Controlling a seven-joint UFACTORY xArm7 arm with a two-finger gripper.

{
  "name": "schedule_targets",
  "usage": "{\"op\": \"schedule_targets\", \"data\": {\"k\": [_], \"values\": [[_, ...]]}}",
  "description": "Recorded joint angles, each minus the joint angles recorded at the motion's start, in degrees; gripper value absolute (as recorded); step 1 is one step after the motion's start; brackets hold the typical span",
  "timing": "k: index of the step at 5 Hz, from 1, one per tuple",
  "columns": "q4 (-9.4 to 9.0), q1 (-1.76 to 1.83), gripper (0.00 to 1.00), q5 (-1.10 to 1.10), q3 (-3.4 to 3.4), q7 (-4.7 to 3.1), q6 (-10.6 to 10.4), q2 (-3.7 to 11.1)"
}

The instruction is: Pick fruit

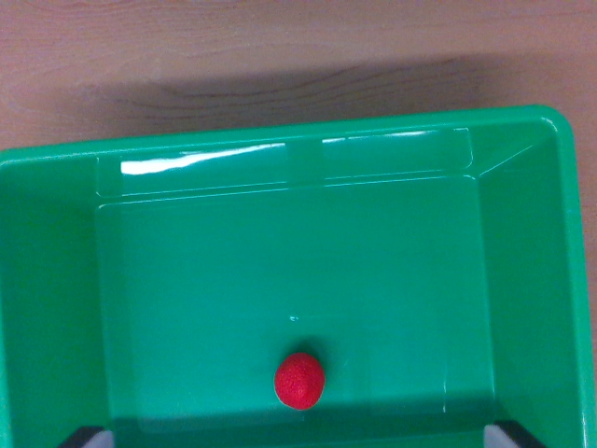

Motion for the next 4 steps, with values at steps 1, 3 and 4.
{"op": "schedule_targets", "data": {"k": [1,3,4], "values": [[-1.42,0.00,0.00,-0.12,0.11,0.02,-1.57,0.24],[-3.07,-0.01,0.00,-0.27,0.23,0.05,-3.38,0.53],[-3.07,-0.01,0.00,-0.27,0.23,0.05,-3.38,0.53]]}}
